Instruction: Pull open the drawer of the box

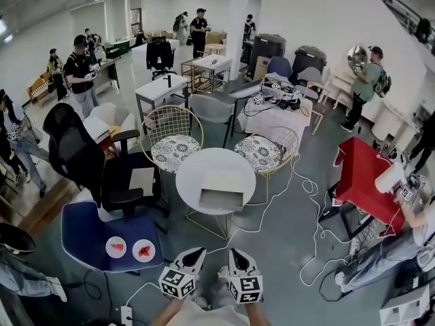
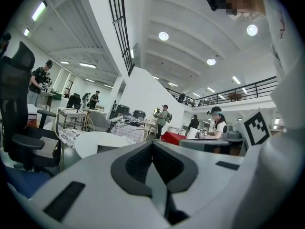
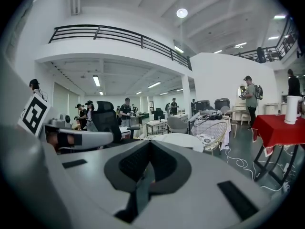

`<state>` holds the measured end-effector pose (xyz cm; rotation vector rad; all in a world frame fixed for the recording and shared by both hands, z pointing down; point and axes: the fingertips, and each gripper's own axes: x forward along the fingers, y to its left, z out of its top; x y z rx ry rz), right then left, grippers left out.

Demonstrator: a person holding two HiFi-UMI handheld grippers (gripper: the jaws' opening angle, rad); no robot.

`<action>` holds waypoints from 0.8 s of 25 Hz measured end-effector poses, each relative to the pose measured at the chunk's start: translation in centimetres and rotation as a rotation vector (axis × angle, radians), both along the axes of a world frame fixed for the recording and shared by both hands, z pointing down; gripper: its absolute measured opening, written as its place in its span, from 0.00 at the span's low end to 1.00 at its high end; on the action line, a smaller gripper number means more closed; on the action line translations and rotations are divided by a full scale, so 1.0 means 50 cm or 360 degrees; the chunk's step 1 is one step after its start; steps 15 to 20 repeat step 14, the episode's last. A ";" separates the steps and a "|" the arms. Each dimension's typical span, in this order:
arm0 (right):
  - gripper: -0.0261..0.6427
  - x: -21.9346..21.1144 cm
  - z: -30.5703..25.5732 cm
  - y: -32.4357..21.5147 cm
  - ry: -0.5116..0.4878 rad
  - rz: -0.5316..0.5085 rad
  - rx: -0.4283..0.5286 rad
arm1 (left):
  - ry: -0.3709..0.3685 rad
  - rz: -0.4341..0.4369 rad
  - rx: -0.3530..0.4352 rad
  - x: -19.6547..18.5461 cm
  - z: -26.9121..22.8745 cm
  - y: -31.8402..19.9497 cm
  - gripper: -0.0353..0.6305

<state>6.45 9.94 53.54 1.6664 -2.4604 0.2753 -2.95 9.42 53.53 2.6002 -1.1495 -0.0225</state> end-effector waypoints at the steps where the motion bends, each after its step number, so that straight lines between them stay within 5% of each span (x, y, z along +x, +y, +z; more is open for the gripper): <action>1: 0.06 0.002 -0.004 0.001 0.0000 -0.0001 0.0004 | -0.0001 0.0003 0.0004 0.004 -0.004 0.001 0.07; 20: 0.06 0.004 -0.025 -0.013 0.0023 -0.0042 0.0013 | 0.0005 -0.0010 0.0008 0.018 -0.027 -0.015 0.07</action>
